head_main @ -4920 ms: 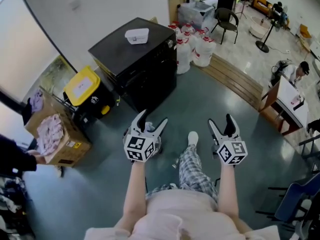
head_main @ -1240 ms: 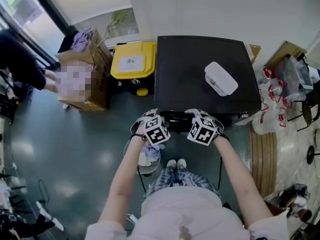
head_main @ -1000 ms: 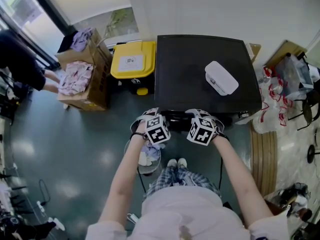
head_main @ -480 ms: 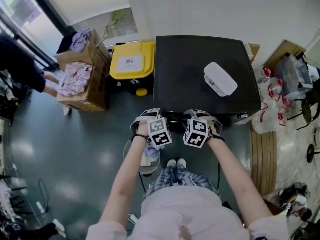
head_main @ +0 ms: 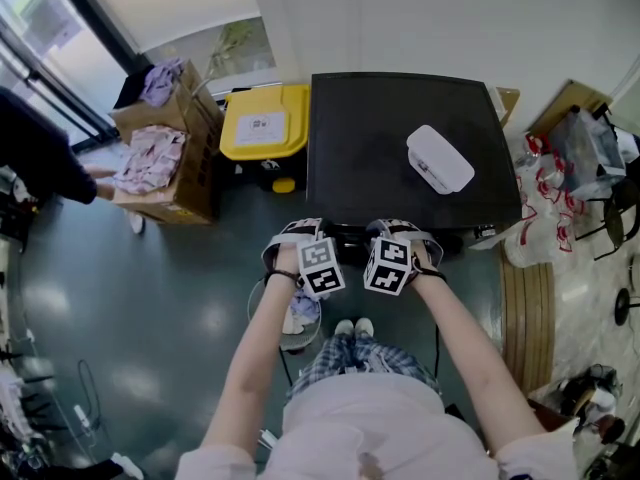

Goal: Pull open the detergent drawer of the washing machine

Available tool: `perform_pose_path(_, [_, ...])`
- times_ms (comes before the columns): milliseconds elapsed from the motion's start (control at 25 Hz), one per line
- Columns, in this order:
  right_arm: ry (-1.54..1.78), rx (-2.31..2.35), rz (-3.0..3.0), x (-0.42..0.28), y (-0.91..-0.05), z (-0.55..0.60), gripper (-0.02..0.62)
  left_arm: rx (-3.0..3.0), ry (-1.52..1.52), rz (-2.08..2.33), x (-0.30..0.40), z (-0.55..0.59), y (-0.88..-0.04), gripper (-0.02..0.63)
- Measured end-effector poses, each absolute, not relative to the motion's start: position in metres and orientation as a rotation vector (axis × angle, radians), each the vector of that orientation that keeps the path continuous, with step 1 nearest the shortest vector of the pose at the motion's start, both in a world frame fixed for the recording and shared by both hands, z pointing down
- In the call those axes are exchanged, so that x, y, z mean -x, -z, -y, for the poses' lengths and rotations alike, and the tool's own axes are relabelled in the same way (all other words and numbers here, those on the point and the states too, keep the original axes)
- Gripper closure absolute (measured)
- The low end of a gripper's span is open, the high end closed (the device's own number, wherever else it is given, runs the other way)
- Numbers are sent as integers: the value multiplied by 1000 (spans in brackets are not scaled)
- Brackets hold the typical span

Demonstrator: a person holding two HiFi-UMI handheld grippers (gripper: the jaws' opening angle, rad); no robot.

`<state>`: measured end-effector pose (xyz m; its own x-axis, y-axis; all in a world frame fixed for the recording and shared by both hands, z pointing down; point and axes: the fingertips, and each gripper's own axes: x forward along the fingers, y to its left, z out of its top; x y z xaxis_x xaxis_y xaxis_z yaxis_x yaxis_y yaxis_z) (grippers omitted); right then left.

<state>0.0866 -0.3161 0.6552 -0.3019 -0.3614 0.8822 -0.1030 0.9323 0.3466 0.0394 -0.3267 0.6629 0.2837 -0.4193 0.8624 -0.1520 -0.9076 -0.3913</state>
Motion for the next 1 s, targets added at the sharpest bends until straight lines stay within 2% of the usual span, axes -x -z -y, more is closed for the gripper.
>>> perform_pose_path(1000, [177,-269,1940,-87,-657,267,540,2357,1714,-405,-39,277,-664,541])
